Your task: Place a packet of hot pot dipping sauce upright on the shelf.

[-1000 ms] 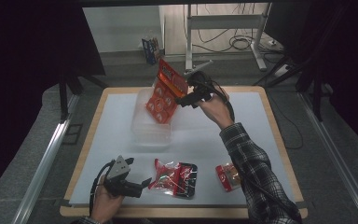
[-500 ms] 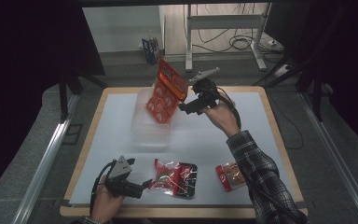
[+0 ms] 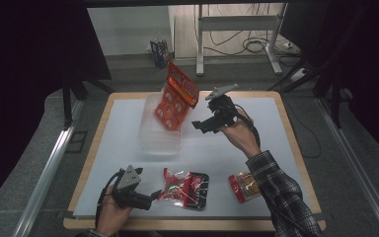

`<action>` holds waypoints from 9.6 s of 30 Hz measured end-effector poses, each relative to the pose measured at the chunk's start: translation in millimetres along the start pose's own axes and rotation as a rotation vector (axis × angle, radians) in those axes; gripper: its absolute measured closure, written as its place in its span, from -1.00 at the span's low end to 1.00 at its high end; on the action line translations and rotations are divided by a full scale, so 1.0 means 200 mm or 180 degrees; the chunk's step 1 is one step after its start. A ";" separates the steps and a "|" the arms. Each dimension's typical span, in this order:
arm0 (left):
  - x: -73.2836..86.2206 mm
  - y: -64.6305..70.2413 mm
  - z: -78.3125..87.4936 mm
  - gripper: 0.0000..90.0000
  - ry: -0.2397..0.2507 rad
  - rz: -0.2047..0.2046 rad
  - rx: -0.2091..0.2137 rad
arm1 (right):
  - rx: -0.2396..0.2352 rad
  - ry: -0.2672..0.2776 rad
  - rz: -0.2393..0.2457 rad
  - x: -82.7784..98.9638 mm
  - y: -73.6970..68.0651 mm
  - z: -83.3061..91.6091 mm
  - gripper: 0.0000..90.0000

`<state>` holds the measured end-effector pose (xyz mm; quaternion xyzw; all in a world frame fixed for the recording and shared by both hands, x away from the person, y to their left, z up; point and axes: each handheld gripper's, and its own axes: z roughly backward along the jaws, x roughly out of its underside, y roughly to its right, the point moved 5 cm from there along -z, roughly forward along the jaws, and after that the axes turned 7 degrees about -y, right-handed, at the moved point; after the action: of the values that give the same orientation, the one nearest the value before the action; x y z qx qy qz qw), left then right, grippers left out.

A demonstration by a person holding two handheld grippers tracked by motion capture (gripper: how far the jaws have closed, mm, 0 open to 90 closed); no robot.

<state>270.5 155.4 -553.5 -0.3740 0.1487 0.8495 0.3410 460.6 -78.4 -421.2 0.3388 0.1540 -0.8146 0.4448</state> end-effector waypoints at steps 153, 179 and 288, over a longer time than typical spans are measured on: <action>0.00 0.07 -0.18 1.00 -0.0533 0.0078 0.0099 | -0.1030 -0.0488 -0.0290 0.71 -0.74 -0.16 -0.85; 0.01 0.05 -0.17 0.98 -0.0494 0.0268 0.0291 | -0.1234 -0.0355 -0.0766 0.55 -0.71 -0.27 0.10; -0.01 -0.01 -0.08 -0.88 -0.0161 0.0160 -0.0056 | -0.0247 -0.0794 0.0134 0.05 -0.15 -0.18 0.57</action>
<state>281.8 147.7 -562.1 -0.3515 0.1419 0.8684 0.3198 446.5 -47.3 -455.5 0.2206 0.1218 -0.8343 0.4903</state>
